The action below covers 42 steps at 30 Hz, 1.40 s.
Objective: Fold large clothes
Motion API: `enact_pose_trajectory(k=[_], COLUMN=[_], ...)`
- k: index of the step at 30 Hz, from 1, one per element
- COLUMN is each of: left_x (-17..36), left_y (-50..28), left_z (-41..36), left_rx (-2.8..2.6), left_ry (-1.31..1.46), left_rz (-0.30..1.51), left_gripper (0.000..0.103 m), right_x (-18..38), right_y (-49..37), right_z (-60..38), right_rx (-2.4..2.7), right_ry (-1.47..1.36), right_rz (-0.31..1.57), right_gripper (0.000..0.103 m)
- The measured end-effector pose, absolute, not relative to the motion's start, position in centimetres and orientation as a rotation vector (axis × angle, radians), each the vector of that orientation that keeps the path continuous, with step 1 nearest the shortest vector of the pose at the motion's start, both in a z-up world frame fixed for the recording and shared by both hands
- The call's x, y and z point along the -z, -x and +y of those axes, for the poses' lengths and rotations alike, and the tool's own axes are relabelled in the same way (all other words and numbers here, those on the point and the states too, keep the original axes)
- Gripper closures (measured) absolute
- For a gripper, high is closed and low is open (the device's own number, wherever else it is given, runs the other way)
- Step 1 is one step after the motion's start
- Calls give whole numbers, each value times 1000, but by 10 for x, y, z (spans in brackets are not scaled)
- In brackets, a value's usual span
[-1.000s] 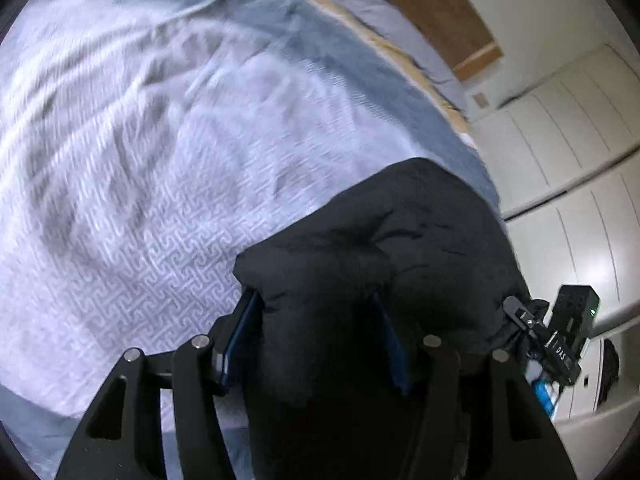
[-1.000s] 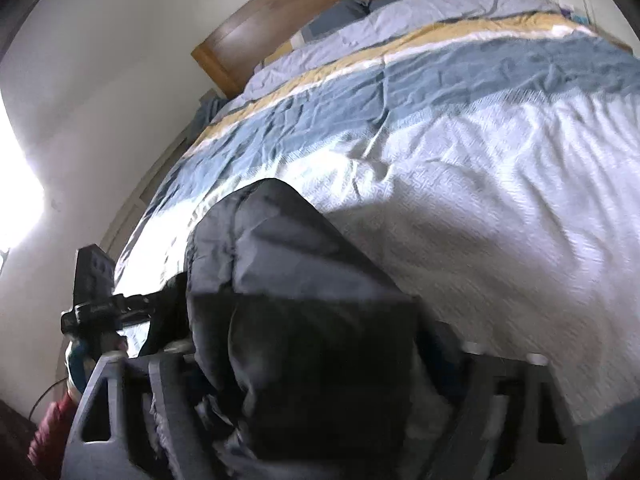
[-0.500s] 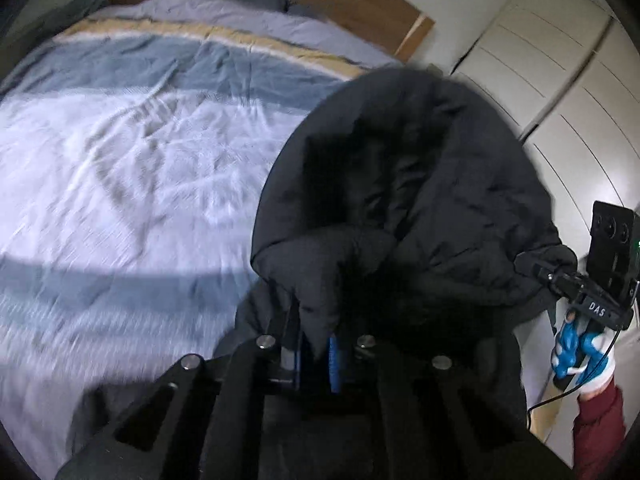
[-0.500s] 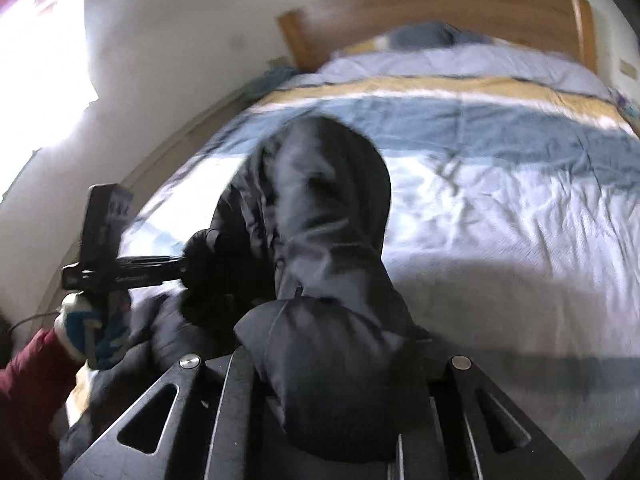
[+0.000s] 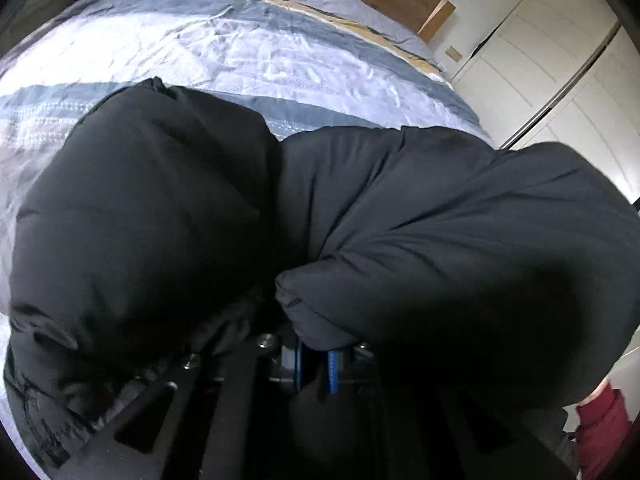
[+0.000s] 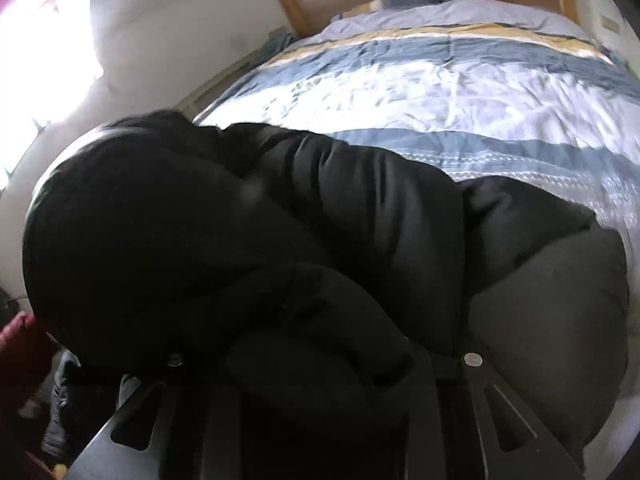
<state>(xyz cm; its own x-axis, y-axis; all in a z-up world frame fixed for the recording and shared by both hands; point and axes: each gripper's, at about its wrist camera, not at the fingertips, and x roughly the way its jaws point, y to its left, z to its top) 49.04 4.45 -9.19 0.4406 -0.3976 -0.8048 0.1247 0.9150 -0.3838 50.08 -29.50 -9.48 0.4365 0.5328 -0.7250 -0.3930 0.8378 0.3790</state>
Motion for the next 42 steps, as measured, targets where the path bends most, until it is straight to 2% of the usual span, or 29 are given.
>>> enact_pose_trajectory(k=[3, 6, 11, 15, 21, 25, 27, 29, 35, 42], left_x=[86, 79, 62, 36, -10, -39, -50, -55, -33, 41], left_y=[-487, -480, -458, -427, -405, -423, -437, -445, -454, -458], left_z=[38, 36, 38, 60, 84, 86, 75, 61, 17, -26], left_rx=[290, 273, 266, 283, 325, 352, 365, 389, 453, 463], left_ry=[251, 263, 253, 263, 310, 359, 369, 369, 356, 290], left_rz=[1071, 1065, 1076, 1074, 993, 930, 913, 906, 941, 1079], left_gripper=[92, 91, 82, 80, 80, 79, 78, 72, 72, 72], right_x=[89, 79, 58, 40, 6, -30, -42, -51, -30, 42], right_y=[-497, -489, -460, -438, -414, -412, -422, -431, -442, -443], right_z=[-294, -290, -292, -305, -326, -321, -308, -292, -250, -231], right_rx=[-557, -530, -510, -487, -469, -475, -486, -516, -548, -485], right_ry=[-143, -103, -72, -76, -117, -183, -218, -229, -165, 39], right_rz=[961, 957, 943, 932, 903, 845, 832, 825, 890, 1008], right_gripper=[71, 61, 47, 40, 40, 40, 40, 39, 38, 38])
